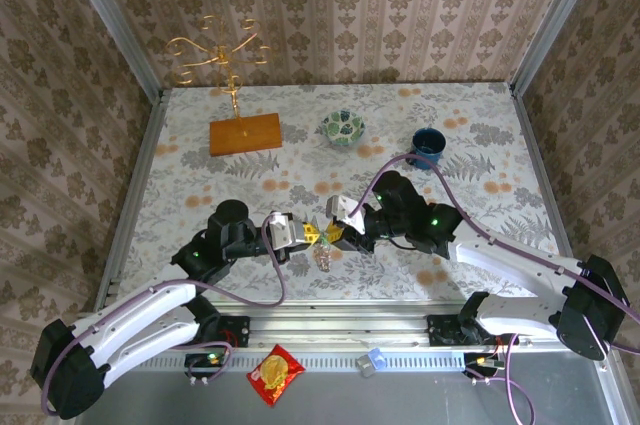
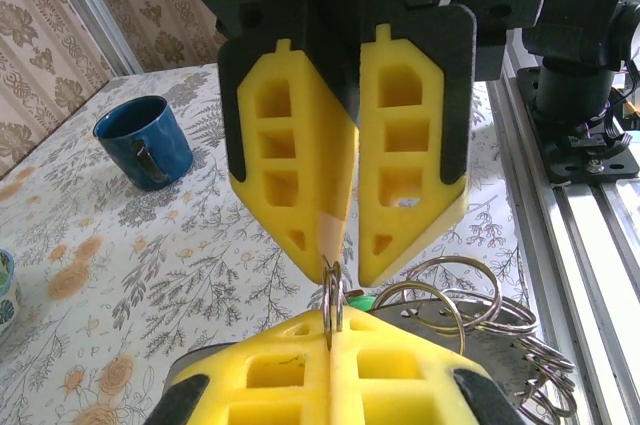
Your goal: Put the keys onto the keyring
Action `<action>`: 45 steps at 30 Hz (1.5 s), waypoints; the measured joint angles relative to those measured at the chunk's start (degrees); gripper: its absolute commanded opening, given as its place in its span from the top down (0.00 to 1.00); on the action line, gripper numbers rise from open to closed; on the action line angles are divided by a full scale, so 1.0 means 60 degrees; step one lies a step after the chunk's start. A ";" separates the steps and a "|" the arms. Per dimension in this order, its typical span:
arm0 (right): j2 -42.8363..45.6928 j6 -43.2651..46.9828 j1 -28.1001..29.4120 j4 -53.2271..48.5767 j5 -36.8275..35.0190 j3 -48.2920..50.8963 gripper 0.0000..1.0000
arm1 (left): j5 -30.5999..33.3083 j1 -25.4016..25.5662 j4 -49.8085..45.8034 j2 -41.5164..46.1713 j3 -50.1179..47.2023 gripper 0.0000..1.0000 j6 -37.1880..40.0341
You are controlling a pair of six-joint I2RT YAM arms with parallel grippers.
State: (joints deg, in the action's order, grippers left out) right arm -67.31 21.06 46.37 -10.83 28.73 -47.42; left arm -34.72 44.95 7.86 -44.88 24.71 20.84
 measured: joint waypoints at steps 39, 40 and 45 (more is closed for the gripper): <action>0.0219 0.0674 -0.0073 0.0029 0.0357 -0.0244 0.82 | -0.0433 0.0069 0.0608 -0.0025 -0.0007 1.00 -0.0095; 0.0219 0.0667 -0.0073 0.0084 0.0408 -0.0244 0.82 | -0.0433 0.0069 0.0685 -0.0025 -0.0022 1.00 -0.0117; 0.0153 0.0543 -0.0073 0.0248 0.0601 -0.0244 0.97 | -0.0426 0.0066 0.0900 -0.0025 -0.0124 1.00 -0.0259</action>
State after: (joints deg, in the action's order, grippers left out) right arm -66.39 24.32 45.93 -9.34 32.34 -48.88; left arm -37.28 45.34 13.26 -45.04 23.97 19.29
